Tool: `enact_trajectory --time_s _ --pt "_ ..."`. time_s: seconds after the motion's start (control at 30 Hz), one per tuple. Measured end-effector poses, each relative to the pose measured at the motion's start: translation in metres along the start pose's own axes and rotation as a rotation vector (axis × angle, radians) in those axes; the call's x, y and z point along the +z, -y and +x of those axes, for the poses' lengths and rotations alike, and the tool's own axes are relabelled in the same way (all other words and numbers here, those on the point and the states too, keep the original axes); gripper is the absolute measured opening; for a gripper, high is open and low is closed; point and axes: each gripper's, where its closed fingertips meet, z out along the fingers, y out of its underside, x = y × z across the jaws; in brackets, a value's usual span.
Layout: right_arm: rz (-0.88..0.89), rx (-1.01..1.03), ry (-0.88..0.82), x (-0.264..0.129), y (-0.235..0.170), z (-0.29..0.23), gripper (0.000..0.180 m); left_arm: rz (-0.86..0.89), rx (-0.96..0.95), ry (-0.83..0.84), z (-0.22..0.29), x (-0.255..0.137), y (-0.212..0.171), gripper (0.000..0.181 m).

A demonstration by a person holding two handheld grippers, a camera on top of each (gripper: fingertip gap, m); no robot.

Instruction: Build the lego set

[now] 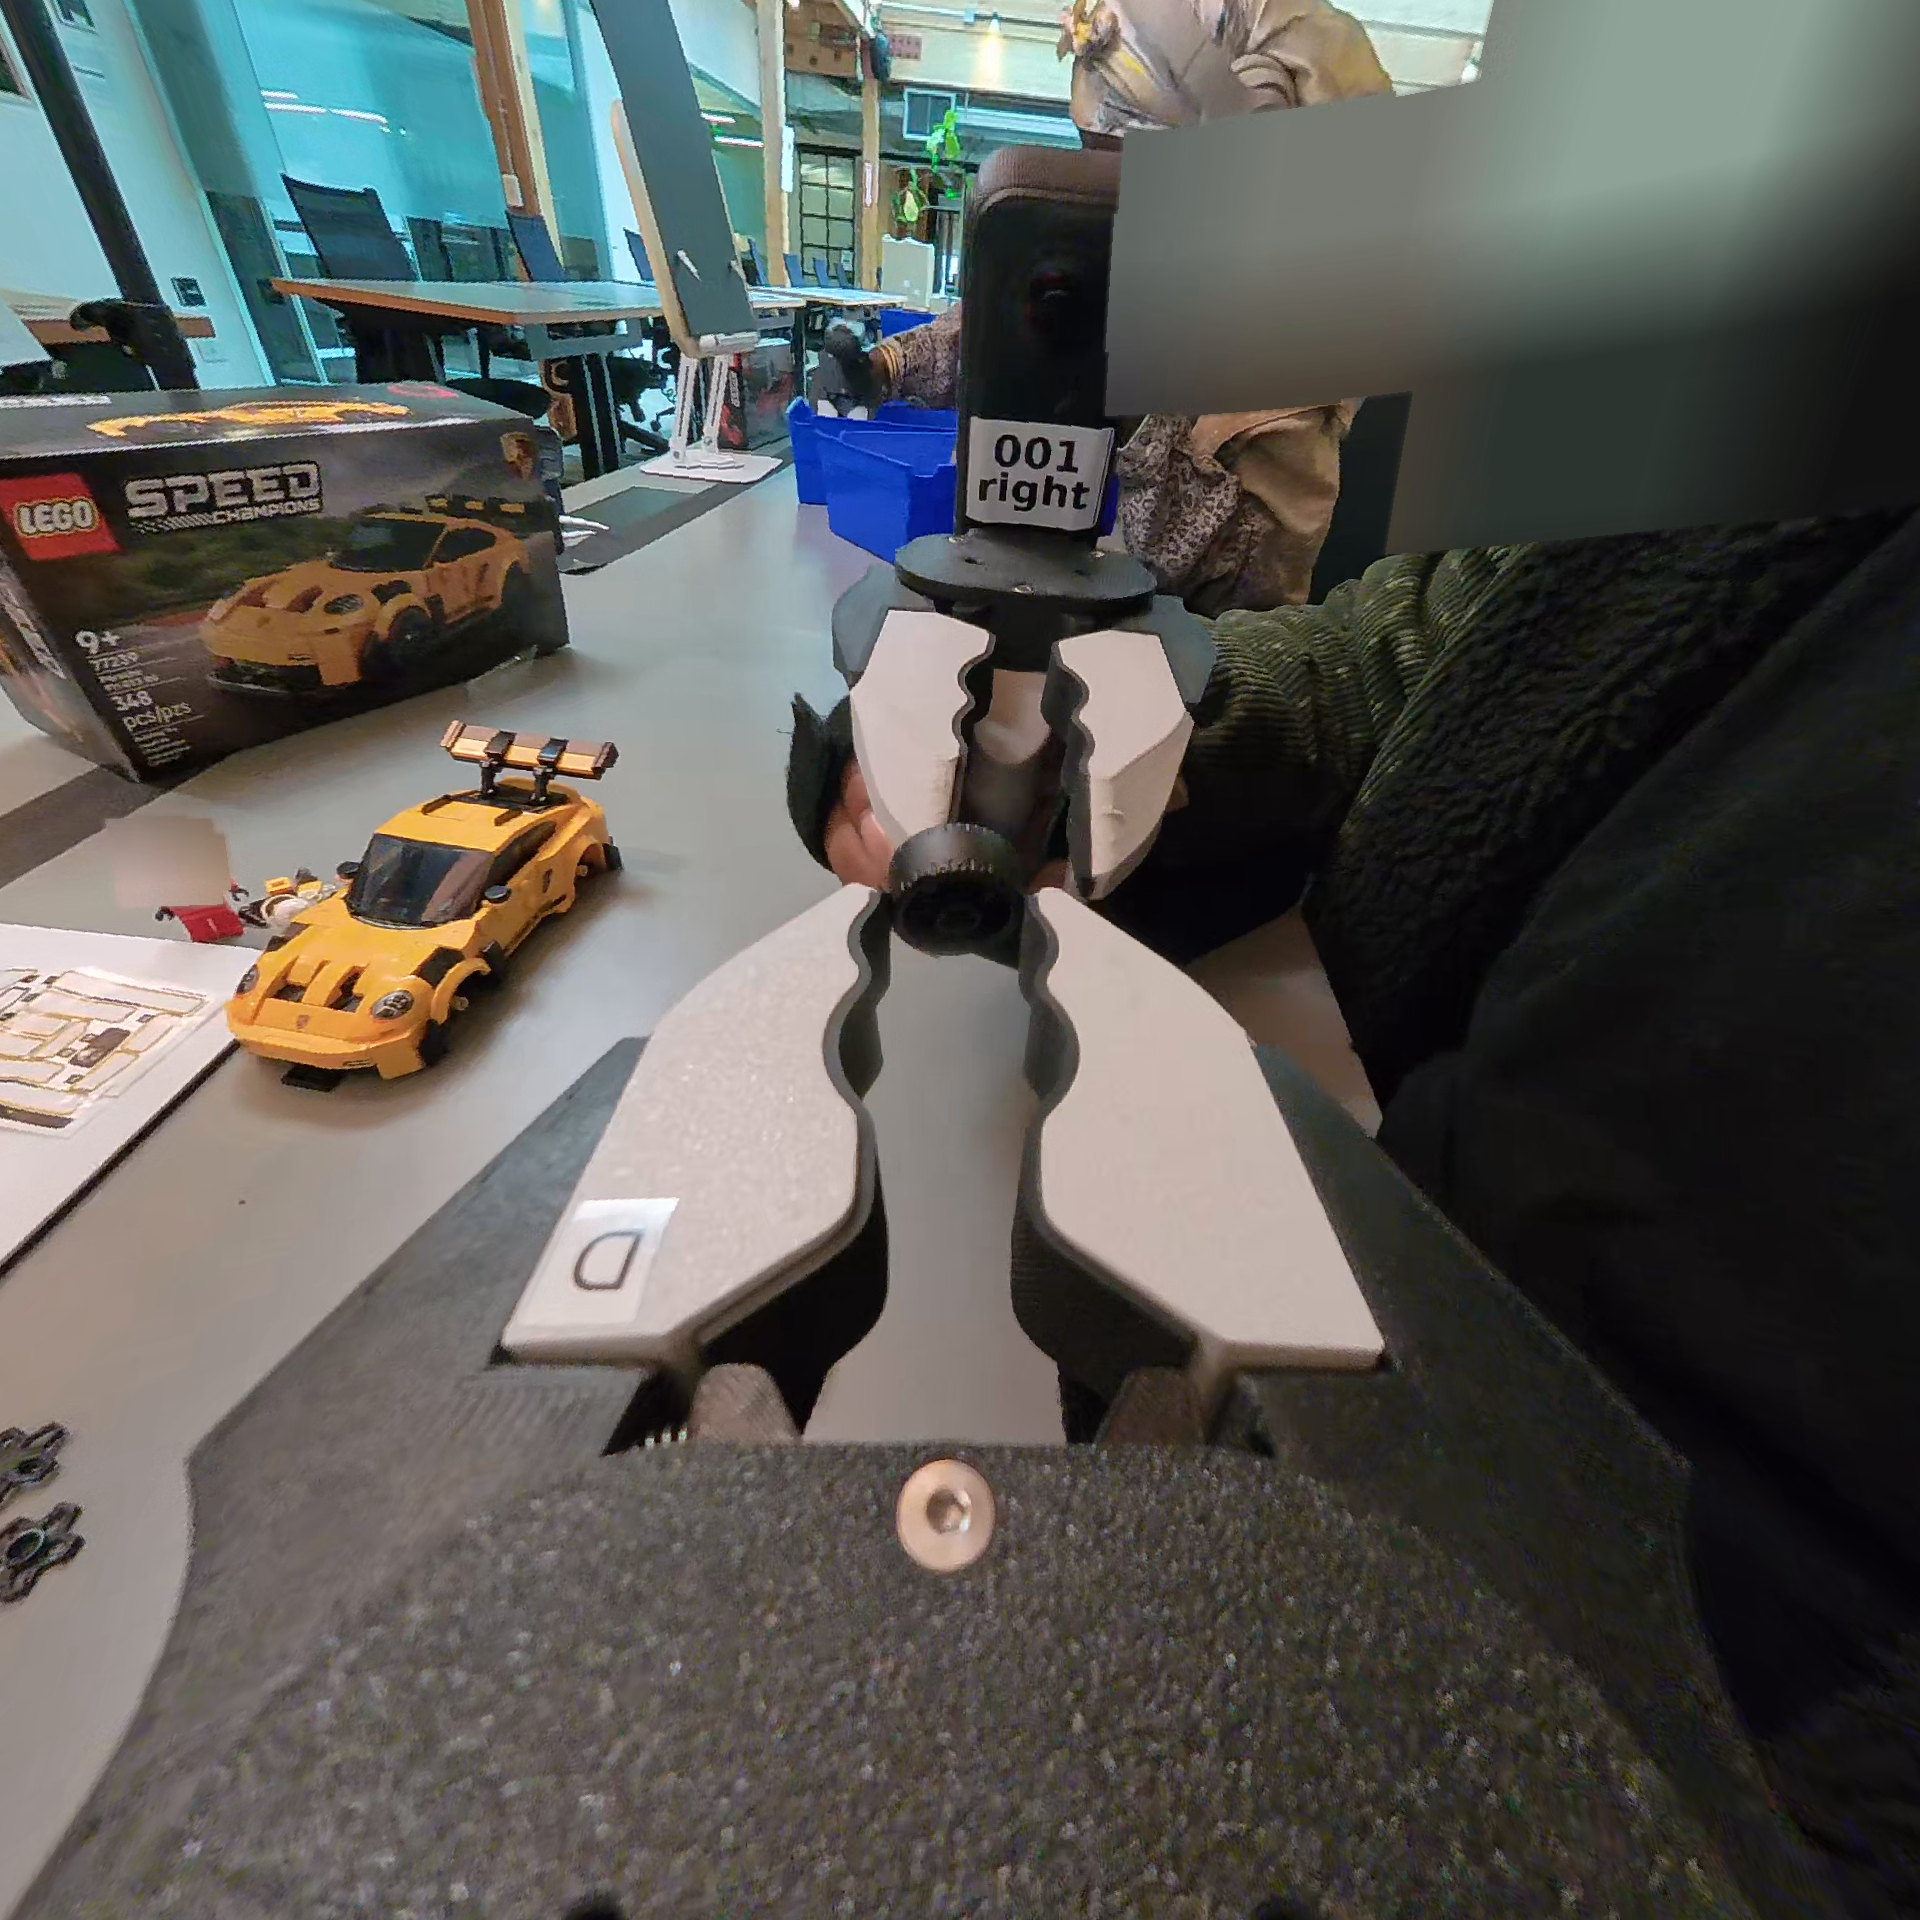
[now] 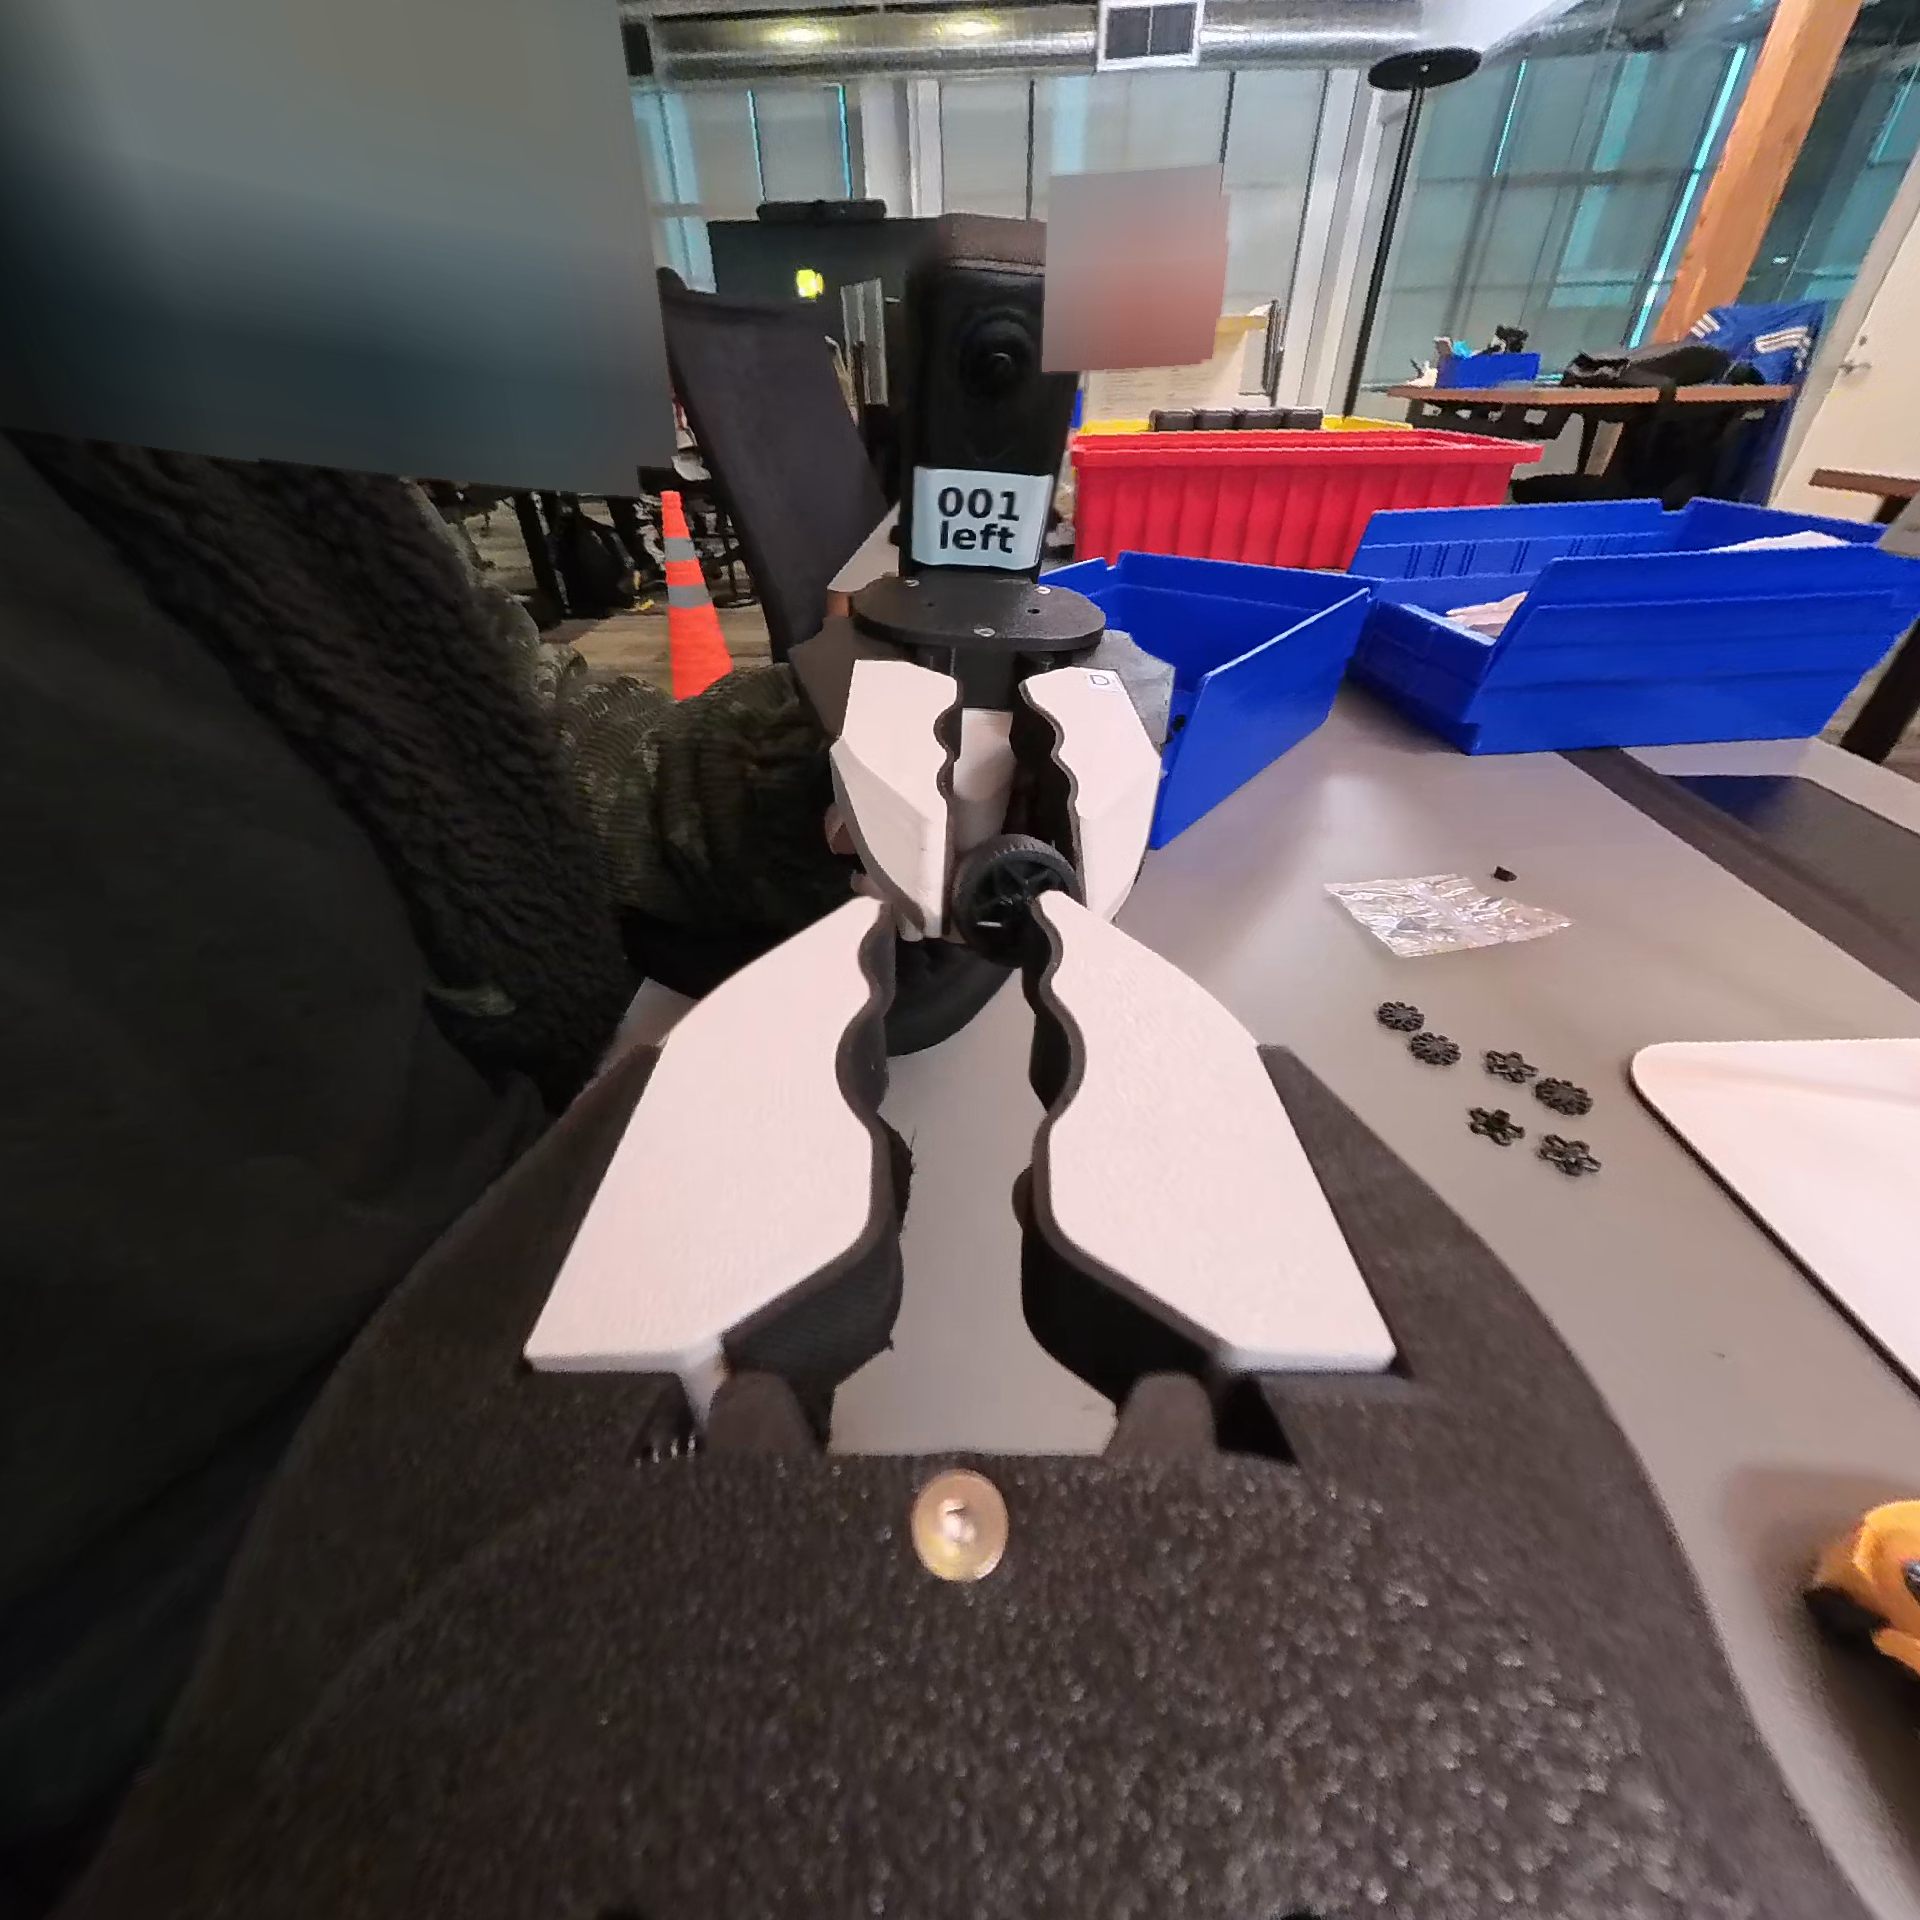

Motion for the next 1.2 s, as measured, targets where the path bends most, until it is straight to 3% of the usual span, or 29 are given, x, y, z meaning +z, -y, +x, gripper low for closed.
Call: enact_trajectory --time_s 0.17,0.3,0.5,0.6,0.8,0.93,1.2 --pt "-0.004 0.012 -0.01 0.001 -0.002 0.003 0.023 0.006 -0.007 0.013 -0.003 -0.001 -0.002 0.024" --pt "-0.007 -0.016 -0.091 0.001 -0.002 0.015 0.031 0.113 -0.065 -0.053 0.0 -0.009 0.008 0.024" --pt "-0.025 -0.25 -0.206 0.005 0.0 0.015 0.023 0.272 -0.303 -0.179 -0.002 -0.015 0.02 0.024" --pt "-0.051 -0.245 -0.234 0.01 -0.004 0.016 0.028 0.34 -0.484 -0.202 -0.012 -0.013 0.024 0.024" --pt "-0.079 -0.373 -0.442 0.006 0.001 0.041 0.024 0.341 -0.665 -0.18 -0.025 0.001 0.011 0.023" --pt "-0.103 -0.487 -0.42 0.003 0.0 0.036 0.013 0.317 -0.685 -0.193 -0.024 0.005 0.007 0.024" --pt "-0.159 -0.552 -0.259 -0.004 -0.011 0.021 0.011 0.266 -0.754 -0.283 -0.014 0.008 0.003 0.029"
